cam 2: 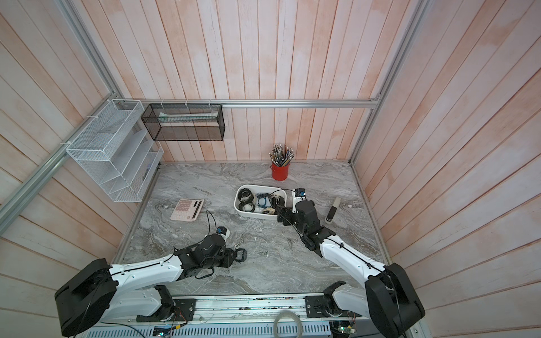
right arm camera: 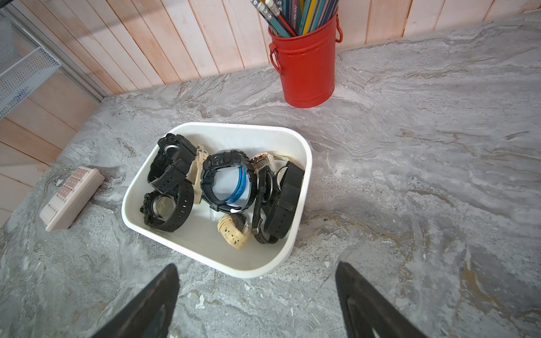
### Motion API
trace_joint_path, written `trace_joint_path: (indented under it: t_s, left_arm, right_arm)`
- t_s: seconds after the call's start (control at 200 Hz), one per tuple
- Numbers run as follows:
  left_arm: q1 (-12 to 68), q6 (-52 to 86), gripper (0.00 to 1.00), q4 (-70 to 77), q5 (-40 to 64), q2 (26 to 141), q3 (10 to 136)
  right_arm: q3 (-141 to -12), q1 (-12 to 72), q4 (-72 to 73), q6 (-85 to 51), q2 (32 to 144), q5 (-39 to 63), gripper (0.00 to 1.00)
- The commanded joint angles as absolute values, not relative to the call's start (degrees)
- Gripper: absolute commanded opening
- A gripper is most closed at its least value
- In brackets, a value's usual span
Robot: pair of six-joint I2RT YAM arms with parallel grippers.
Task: Put the watch into the storage box
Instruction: Pick up the watch at the center of the board.
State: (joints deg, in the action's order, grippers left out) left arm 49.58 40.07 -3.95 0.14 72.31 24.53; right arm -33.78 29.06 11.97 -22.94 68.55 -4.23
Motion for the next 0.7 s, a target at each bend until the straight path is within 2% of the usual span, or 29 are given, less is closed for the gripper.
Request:
trace_joint_path:
  t_s: [0.0,0.145,0.285,0.42,0.695]
  left_arm:
    - [49.90,38.51,0.35,-4.50,0.23,74.02,27.20]
    - [50.19,38.78,0.22,-4.81,-0.09,75.53,28.03]
    - [50.36,38.32,0.14,-5.67,-0.56,75.94,28.34]
    - [50.37,37.95,0.00,-7.47,-1.59,75.62,29.42]
    - [50.41,37.10,0.00,-10.78,-1.36,69.94,31.28]
  right_arm:
    - [-34.27,28.91,11.55,-23.47,68.56,-5.18,0.86]
    - [-34.49,28.91,11.36,-22.49,68.90,-5.47,0.86]
    - [-34.23,28.91,11.61,-23.06,68.75,-5.71,0.86]
    - [-34.02,28.91,11.97,-22.80,69.22,-5.42,0.86]
    - [-34.21,28.92,11.56,-23.60,69.50,-5.13,0.86]
